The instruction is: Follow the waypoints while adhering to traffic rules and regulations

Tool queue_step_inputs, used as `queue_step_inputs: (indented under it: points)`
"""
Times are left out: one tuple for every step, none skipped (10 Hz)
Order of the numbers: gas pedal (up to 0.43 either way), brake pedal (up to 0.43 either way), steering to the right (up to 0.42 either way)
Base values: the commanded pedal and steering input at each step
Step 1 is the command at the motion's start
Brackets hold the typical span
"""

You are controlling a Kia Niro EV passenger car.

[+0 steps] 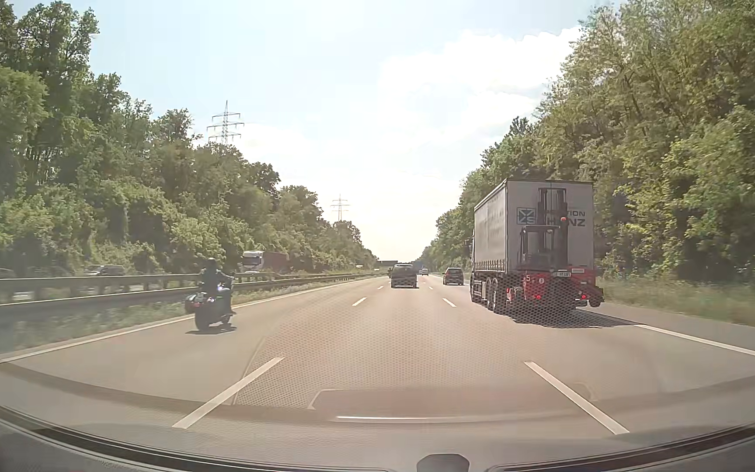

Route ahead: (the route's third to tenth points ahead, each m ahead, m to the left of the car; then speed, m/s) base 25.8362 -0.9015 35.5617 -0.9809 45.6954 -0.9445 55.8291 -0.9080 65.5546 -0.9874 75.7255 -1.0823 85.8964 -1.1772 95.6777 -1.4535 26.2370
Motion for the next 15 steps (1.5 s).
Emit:
queue_step_inputs:
  points:
    - [0.35, 0.03, 0.003]
    - [0.35, 0.03, 0.003]
    - [0.35, 0.03, 0.003]
    - [0.35, 0.03, 0.004]
    - [0.35, 0.03, 0.003]
    - [0.35, 0.03, 0.003]
    - [0.35, 0.024, 0.003]
    - [0.35, 0.037, 0.003]
    - [0.35, 0.03, 0.003]
    - [0.35, 0.03, 0.002]
    - [0.35, 0.03, 0.002]
    - [0.35, 0.03, 0.002]
    - [0.35, 0.03, 0.002]
    - [0.35, 0.03, 0.002]
    - [0.35, 0.03, 0.001]
